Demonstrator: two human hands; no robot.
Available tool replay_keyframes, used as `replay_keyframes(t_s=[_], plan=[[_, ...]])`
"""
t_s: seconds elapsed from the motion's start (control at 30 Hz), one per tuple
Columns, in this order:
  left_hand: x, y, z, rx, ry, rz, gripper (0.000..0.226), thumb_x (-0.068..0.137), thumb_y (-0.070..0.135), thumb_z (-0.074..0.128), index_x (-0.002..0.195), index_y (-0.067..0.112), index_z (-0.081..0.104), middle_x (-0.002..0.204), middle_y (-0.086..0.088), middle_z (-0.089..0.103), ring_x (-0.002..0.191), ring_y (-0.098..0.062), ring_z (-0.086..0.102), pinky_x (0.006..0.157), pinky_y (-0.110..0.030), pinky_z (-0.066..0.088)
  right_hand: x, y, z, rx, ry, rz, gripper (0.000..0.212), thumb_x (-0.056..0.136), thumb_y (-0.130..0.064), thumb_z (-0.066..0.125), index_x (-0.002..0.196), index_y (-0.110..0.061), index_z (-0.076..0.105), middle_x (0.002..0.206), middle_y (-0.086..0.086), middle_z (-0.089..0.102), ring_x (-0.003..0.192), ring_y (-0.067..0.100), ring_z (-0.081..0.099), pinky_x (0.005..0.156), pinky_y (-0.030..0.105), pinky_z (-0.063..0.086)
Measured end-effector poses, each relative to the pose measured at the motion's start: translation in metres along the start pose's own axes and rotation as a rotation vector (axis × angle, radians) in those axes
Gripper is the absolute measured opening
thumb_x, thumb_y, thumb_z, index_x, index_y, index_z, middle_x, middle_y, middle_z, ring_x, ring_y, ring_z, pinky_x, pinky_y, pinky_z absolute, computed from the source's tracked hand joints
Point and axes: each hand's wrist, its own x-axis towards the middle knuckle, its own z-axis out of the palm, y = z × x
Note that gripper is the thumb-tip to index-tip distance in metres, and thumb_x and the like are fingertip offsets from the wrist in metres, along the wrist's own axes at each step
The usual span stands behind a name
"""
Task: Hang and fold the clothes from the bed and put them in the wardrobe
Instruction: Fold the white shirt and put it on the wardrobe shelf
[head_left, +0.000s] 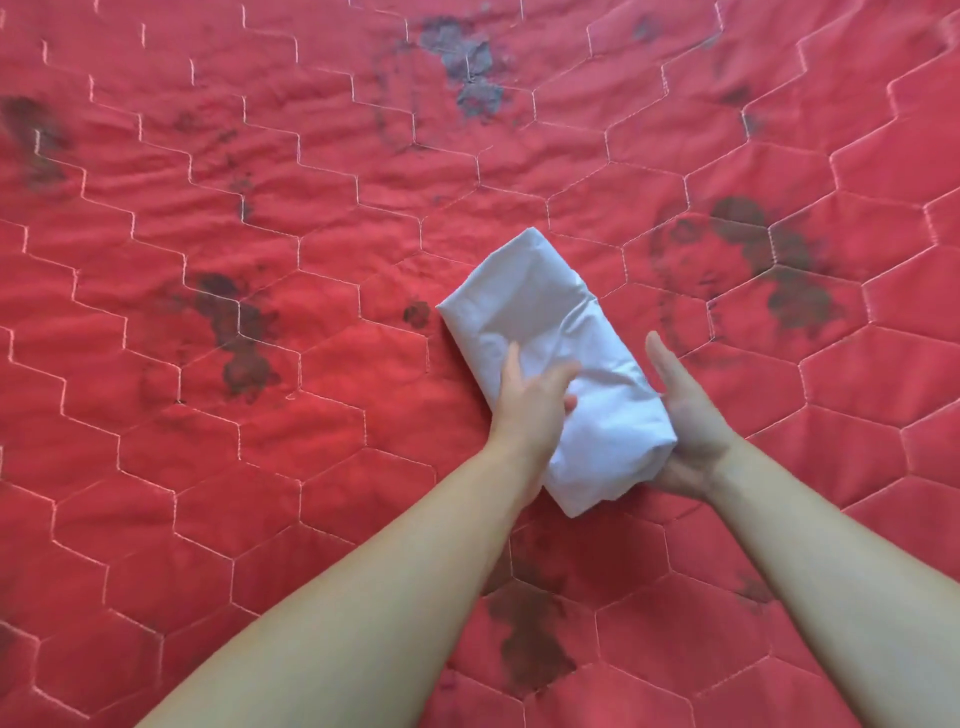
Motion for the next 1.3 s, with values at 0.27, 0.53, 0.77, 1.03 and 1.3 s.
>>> replay_keyframes(t_s=[0.27, 0.53, 0.77, 1.03, 1.3], plan=[[0.003, -0.019, -0.003, 0.105, 0.377, 0.151, 0.066, 0.081, 0.014, 0.063, 0.142, 0.028, 0.041, 0.107, 0.001, 0.06, 0.092, -0.014, 0.058, 0.098, -0.036, 0.048, -0.009, -0.013, -0.033, -0.834, 0.329, 0.013, 0.031, 0.083, -0.015, 0.074, 0.111, -0.005, 0.068, 0.092, 0.012, 0.073, 0.079, 0.024, 0.067, 0.072, 0.037, 0.055], [-0.019, -0.071, 0.008, 0.019, 0.34, -0.082, 0.078, 0.067, 0.029, 0.084, 0.134, 0.027, 0.044, 0.116, 0.005, 0.063, 0.103, -0.015, 0.064, 0.095, -0.036, 0.052, -0.006, 0.002, -0.016, -1.586, 0.708, -0.203, 0.038, 0.082, -0.052, 0.063, 0.086, -0.015, 0.053, 0.083, -0.001, 0.062, 0.08, 0.026, 0.059, 0.067, 0.038, 0.047], [-0.02, -0.07, -0.022, -0.2, 0.14, -0.087, 0.051, 0.06, 0.023, 0.083, 0.108, 0.014, 0.068, 0.1, -0.008, 0.075, 0.093, -0.024, 0.073, 0.088, -0.042, 0.057, -0.006, 0.044, 0.001, -0.727, 0.435, -0.163, 0.027, 0.093, -0.045, 0.059, 0.109, -0.024, 0.065, 0.101, 0.003, 0.073, 0.088, 0.019, 0.072, 0.06, 0.033, 0.058], [-0.028, -0.066, -0.097, -0.057, -0.231, -0.17, 0.058, 0.073, 0.012, 0.078, 0.127, 0.021, 0.059, 0.119, -0.009, 0.07, 0.11, -0.031, 0.067, 0.095, -0.051, 0.052, 0.02, 0.045, 0.007, -0.736, 0.572, -0.2, 0.048, 0.076, -0.052, 0.075, 0.101, -0.014, 0.06, 0.091, 0.002, 0.07, 0.076, 0.015, 0.069, 0.066, 0.037, 0.061], [-0.029, -0.071, -0.132, 0.159, -0.35, -0.201, 0.067, 0.07, 0.016, 0.083, 0.129, 0.026, 0.055, 0.121, -0.001, 0.069, 0.11, -0.022, 0.067, 0.093, -0.042, 0.054, 0.081, -0.002, 0.01, -0.44, 0.584, -0.148, 0.08, 0.047, -0.042, 0.089, 0.117, -0.01, 0.066, 0.105, 0.007, 0.074, 0.089, 0.022, 0.073, 0.085, 0.045, 0.057]])
